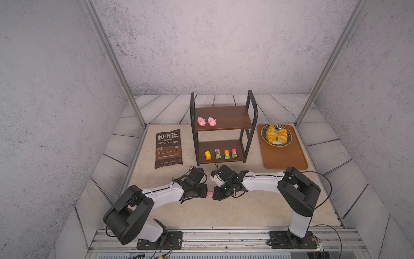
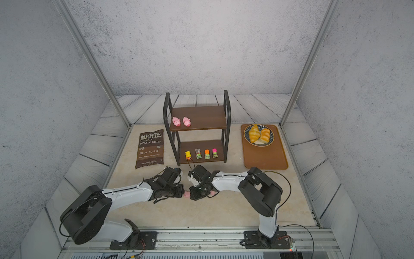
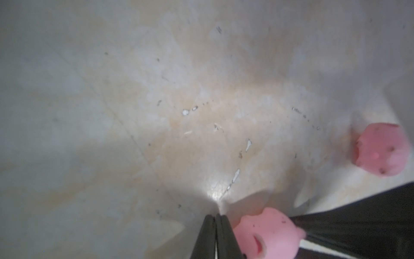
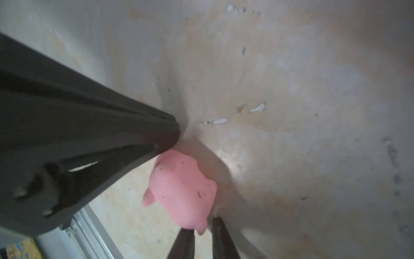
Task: Organize plastic toys on shelves
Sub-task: Adjust the plastic toy at the center of the board.
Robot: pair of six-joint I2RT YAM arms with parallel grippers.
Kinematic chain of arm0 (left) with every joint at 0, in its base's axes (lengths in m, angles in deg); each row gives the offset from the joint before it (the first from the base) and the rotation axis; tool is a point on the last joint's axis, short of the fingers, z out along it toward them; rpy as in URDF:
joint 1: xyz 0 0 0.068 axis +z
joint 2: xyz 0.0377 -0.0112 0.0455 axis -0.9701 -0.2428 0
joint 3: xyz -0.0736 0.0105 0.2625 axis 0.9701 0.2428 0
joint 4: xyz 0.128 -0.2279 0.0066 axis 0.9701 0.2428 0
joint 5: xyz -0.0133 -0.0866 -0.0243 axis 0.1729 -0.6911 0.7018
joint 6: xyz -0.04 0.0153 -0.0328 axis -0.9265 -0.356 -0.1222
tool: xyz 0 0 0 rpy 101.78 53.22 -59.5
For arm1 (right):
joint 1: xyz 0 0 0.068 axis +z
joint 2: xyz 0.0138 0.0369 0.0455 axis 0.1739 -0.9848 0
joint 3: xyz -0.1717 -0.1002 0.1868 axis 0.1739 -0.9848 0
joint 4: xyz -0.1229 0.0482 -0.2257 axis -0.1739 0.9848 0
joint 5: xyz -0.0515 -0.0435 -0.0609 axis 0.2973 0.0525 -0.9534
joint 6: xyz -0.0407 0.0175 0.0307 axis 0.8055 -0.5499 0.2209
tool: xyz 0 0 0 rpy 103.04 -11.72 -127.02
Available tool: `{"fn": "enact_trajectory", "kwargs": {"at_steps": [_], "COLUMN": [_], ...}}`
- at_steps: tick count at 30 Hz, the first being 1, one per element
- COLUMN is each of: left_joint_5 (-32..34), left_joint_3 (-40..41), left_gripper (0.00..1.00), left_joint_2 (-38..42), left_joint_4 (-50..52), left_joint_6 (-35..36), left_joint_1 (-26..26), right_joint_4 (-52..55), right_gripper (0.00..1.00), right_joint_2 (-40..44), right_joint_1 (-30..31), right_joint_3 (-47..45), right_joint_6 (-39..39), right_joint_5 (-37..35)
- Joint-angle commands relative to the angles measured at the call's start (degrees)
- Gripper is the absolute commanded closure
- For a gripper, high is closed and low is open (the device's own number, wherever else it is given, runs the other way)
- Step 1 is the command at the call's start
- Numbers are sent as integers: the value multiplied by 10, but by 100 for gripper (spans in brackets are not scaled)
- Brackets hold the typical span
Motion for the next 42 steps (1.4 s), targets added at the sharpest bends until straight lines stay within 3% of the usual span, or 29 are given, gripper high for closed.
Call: {"fn": "enact_trajectory", "kwargs": {"at_steps": [1,10,14,23,27,33,42], "left_joint_5": [-9,-52,-67,16,7,-22,-60], "left_joint_3": [17,27,24,0,-9,-14,-14], "left_gripper": [94,90,84,82,83,83,84], "left_joint_2": [8,14,14,27,10,-13,-26], "left_joint_4": [38,16,13,85,77,50,25], "left_joint_6": [-5,-7,-1,-3,-3,3,4], "left_joint_1": [0,0,0,3,3,4,2], "right_joint_4": [39,71,89,96,74,23,-35], "right_gripper": [80,80,78,71,65,45,43], "right_joint_2": [-29,-55,-51,-1,24,58,55], "right_joint_1": [1,-4,-6,-20,-32,-52,-57], "right_joint_3": [22,61,63,30,7,-24,-35], "right_joint_6": [8,16,19,18,15,9,-6], "right_joint_5": [-54,-97,-128,-144,-114,-39,31]}}
